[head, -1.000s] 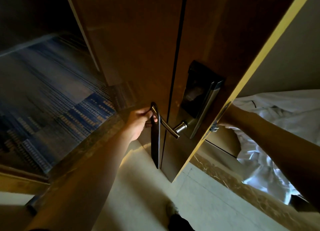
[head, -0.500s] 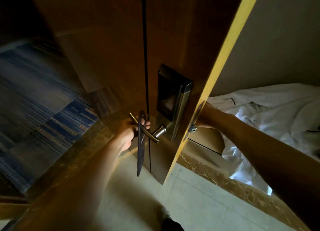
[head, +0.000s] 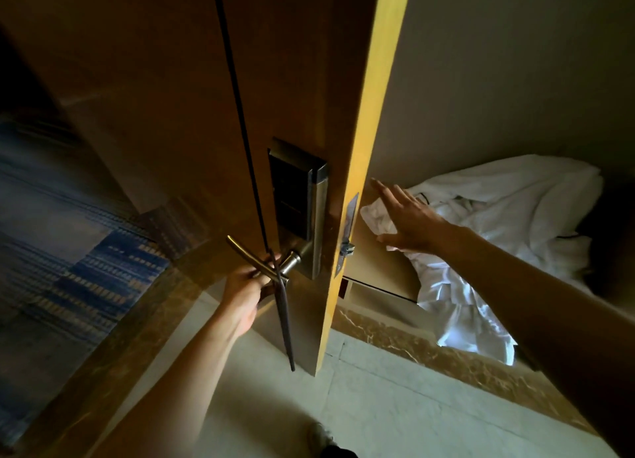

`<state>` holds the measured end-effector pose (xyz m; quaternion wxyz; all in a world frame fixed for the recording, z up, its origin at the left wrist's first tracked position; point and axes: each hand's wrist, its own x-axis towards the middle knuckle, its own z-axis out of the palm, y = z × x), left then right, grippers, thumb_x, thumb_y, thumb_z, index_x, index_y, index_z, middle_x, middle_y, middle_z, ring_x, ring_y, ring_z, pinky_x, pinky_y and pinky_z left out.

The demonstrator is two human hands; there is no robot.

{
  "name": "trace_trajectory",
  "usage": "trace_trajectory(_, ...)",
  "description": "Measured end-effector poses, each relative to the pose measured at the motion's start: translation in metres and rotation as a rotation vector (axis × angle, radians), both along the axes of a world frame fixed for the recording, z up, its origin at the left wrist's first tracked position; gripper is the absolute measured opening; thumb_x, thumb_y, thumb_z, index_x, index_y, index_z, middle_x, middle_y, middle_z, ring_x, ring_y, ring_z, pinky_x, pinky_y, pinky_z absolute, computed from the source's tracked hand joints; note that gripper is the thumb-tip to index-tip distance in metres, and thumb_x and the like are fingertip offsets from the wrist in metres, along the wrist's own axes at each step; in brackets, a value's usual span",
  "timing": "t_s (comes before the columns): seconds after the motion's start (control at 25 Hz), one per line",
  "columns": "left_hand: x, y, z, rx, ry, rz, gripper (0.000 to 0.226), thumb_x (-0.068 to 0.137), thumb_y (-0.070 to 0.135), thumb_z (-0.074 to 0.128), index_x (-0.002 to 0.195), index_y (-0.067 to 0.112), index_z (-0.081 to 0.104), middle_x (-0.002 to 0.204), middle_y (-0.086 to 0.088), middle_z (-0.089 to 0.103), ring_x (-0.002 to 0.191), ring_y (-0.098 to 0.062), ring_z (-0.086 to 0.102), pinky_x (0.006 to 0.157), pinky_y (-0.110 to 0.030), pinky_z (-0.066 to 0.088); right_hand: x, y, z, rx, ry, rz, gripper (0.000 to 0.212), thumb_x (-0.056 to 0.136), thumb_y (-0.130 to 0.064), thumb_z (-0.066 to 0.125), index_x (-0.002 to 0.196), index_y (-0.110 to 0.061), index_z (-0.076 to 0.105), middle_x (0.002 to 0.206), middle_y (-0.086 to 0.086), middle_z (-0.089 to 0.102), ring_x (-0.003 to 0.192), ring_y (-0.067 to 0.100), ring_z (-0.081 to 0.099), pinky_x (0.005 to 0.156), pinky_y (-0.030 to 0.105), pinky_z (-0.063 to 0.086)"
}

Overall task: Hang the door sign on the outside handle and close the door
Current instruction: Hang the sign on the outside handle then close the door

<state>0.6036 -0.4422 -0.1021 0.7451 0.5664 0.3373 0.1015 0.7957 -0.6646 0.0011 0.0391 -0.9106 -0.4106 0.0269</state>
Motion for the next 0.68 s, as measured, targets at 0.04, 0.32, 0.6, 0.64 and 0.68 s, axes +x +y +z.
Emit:
trace_trajectory(0.04,-0.001,-0.001,-0.002,0.025,-0.001,-0.006,0.015,0.086,0.011,0.056,0.087,0.017,0.070,0.097,-0.010,0.070,0.086,-0.017,0.069,0.079,-0.033,0.049,-0.002,-0.004,0.001,-0.001,-0.005,-0.007,0.110,0.074,-0.030,0.076,0.148,-0.017,-0.004,0.155,0.016,0.022,0.139,0.035,0.027,0.111,0.049,0.033)
trace_trajectory(0.32,-0.004,-0.005,0.000,-0.009,-0.095,0.078,0.006,0.078,0.000,0.066,0.081,0.005,0.065,0.099,-0.013,0.066,0.073,-0.013,0.071,0.056,-0.024,0.056,-0.023,-0.036,0.010,0.002,-0.020,-0.050,0.105,0.075,-0.036,0.074,0.148,-0.020,0.000,0.157,0.010,0.016,0.141,0.033,0.024,0.111,0.052,0.035)
trace_trajectory(0.6,0.010,-0.009,0.001,0.035,-0.065,0.152,0.017,0.083,0.000,0.061,0.085,0.017,0.062,0.089,-0.001,0.065,0.068,-0.013,0.070,0.054,-0.022,0.055,-0.023,-0.039,0.005,-0.008,0.004,-0.065,0.103,0.077,-0.036,0.073,0.148,-0.022,0.001,0.158,0.008,0.016,0.143,0.032,0.021,0.113,0.052,0.032)
trace_trajectory(0.64,0.011,-0.009,0.001,0.061,-0.065,0.138,0.016,0.083,0.001,0.061,0.088,0.016,0.063,0.089,-0.001,0.065,0.069,-0.013,0.070,0.054,-0.021,0.055,-0.021,-0.036,0.004,-0.007,0.017,-0.067,0.102,0.077,-0.036,0.073,0.148,-0.023,0.002,0.158,0.008,0.016,0.143,0.032,0.021,0.113,0.052,0.031)
trace_trajectory(0.68,0.012,-0.009,0.001,0.085,-0.066,0.123,0.015,0.082,0.001,0.062,0.088,0.016,0.063,0.090,-0.001,0.066,0.070,-0.012,0.070,0.054,-0.018,0.055,-0.018,-0.033,0.003,-0.009,0.019,-0.064,0.101,0.077,-0.035,0.073,0.148,-0.024,0.002,0.157,0.008,0.016,0.143,0.032,0.020,0.113,0.052,0.031)
